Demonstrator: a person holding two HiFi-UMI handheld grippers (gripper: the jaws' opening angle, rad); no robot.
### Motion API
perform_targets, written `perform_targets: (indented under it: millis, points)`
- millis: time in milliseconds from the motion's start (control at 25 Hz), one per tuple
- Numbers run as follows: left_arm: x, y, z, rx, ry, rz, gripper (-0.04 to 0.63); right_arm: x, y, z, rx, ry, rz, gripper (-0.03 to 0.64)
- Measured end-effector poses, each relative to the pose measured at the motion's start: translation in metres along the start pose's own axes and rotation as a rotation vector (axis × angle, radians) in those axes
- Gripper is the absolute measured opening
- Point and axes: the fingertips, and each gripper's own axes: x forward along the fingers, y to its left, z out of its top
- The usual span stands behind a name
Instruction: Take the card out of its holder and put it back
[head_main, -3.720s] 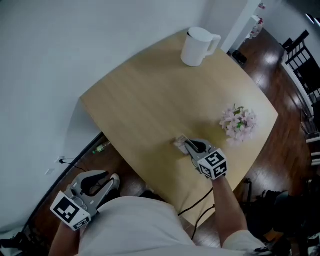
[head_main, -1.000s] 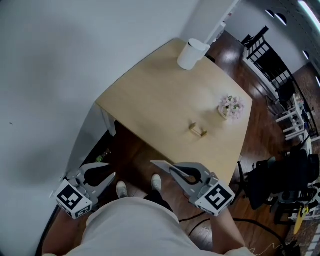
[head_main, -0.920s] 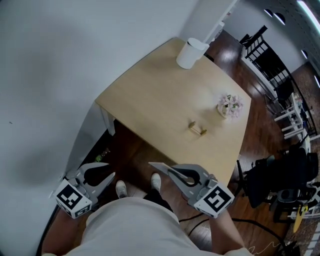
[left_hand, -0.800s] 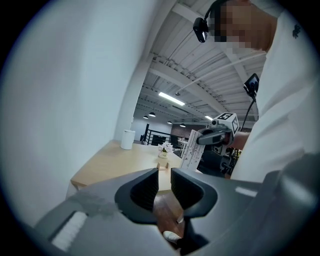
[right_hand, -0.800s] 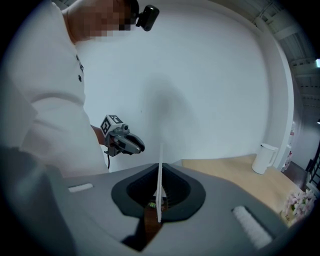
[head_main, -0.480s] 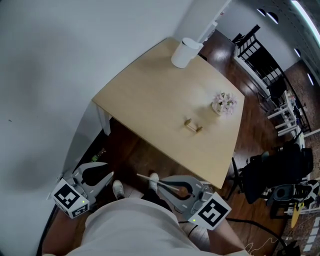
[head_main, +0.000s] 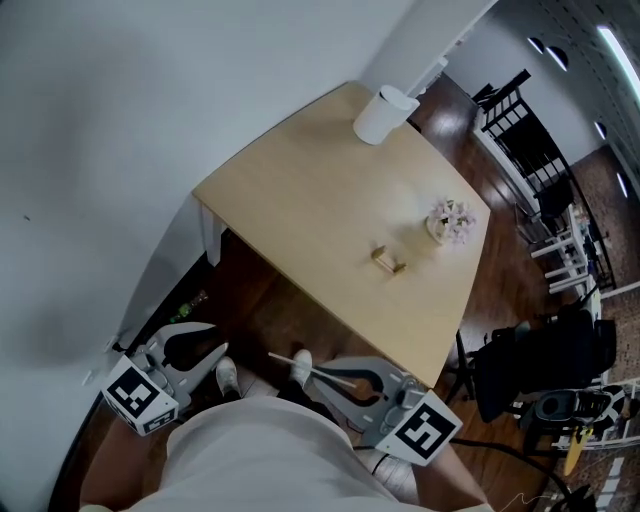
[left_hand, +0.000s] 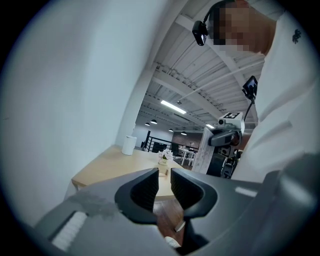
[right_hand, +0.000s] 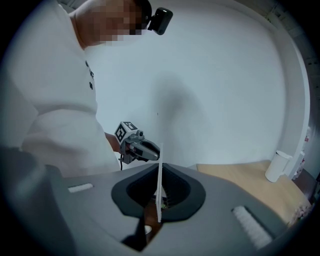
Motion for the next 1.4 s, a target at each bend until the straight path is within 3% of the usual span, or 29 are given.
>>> perform_targets:
  millis: [80,400,720,1080,1400]
  points:
    - [-0.002,-0.001,0.001,-0.004,-0.015,-0.001,0.084,0.004,-0.003,0.009,0.004,-0.068,-0.003,0.021]
    - [0.012,-0.003,0.005,-0.001,0.004,0.01,0.092,-0.007,-0.018,0.008,-0.005,-0.097,0.008,0.021]
    - [0.063,-0.016,0.018,-0.003,0.02,-0.017,0.092,-0.044,-0.062,-0.012,0.0,-0.107,-0.007,0.021]
    - [0.146,-0.038,0.037,0.007,0.035,-0.026,0.094,-0.106,-0.151,-0.067,-0.001,-0.037,-0.028,0.02]
    - [0.199,-0.054,0.045,0.001,0.05,0.011,0.094,-0.147,-0.252,-0.127,0.047,0.007,-0.074,0.021]
